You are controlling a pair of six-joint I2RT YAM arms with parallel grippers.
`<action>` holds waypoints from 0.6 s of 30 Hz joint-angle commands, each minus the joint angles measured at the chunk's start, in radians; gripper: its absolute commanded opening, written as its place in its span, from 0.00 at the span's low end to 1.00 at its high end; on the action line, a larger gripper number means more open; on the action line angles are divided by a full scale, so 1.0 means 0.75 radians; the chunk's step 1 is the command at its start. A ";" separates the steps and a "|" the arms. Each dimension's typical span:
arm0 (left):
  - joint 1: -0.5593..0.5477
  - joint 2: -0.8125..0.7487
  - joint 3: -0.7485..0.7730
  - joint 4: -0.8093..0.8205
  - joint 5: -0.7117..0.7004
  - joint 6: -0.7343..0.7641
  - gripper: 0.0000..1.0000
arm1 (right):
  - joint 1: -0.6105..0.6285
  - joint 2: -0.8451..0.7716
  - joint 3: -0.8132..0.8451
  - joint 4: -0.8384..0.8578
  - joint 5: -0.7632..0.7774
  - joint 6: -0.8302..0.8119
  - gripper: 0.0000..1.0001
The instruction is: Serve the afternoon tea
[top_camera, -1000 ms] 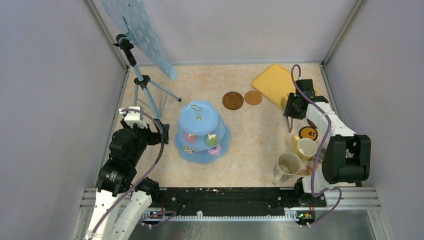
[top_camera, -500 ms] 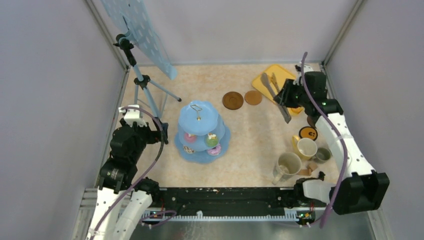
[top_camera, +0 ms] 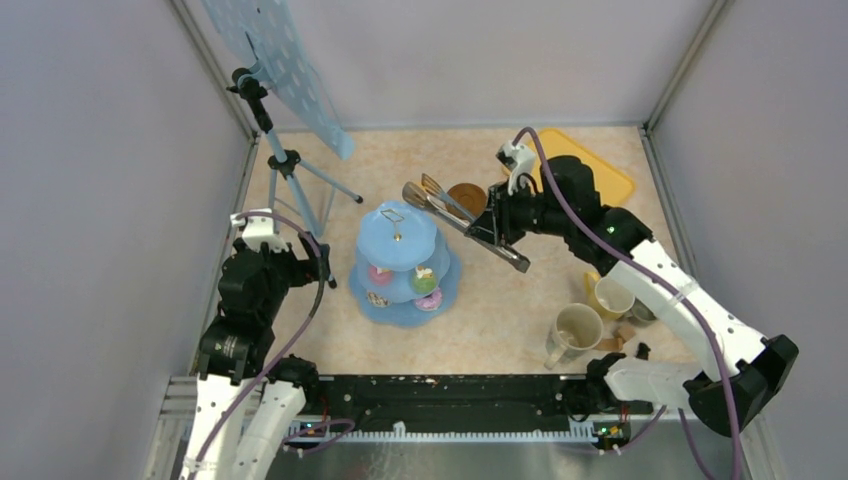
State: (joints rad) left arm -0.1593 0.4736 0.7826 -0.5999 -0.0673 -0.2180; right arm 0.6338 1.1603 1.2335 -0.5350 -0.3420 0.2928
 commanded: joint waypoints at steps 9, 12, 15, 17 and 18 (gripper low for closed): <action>0.016 0.020 0.032 0.031 0.038 -0.008 0.99 | 0.119 0.028 0.010 0.109 -0.034 0.048 0.33; 0.017 0.021 0.032 0.033 0.043 -0.006 0.99 | 0.124 0.039 0.011 0.113 -0.018 0.054 0.39; 0.017 0.019 0.030 0.035 0.047 -0.004 0.99 | 0.124 0.048 0.015 0.110 -0.008 0.059 0.44; 0.017 0.017 0.028 0.036 0.049 -0.002 0.99 | 0.124 0.057 0.018 0.097 -0.005 0.061 0.45; 0.018 0.015 0.027 0.038 0.049 0.000 0.99 | 0.124 0.055 0.020 0.093 0.003 0.062 0.45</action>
State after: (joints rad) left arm -0.1520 0.4824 0.7826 -0.6029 -0.0414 -0.2180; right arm 0.7139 1.2018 1.2308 -0.5095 -0.3489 0.3275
